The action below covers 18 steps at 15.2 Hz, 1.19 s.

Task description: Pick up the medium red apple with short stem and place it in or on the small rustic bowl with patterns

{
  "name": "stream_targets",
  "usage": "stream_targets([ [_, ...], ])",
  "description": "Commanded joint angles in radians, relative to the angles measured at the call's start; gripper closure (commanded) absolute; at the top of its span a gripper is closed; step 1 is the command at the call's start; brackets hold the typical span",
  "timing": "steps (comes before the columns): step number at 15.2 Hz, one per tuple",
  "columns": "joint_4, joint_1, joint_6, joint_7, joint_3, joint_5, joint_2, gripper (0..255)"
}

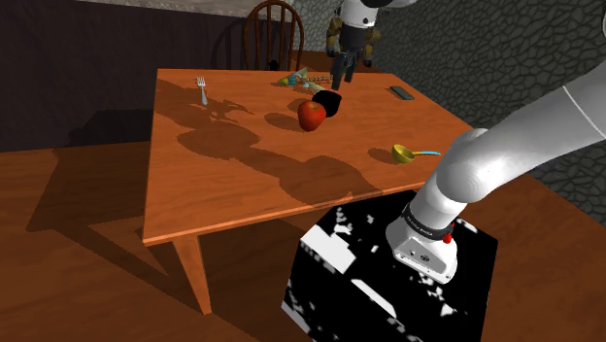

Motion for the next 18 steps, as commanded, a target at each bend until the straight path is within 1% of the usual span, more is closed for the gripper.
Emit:
stream_targets([
  [1, 0.019, 0.001, 0.059, -0.032, -0.009, -0.017, 0.072, 0],
  [9, 0.157, -0.002, 0.233, -0.147, -0.036, -0.068, 0.357, 0],
  [10, 0.157, -0.002, 0.233, -0.148, -0.036, -0.068, 0.358, 0],
  [17, 0.098, -0.007, 0.335, -0.148, -0.042, -0.069, 0.4, 0],
  [18, 0.098, -0.007, 0.335, -0.148, -0.042, -0.069, 0.4, 0],
])
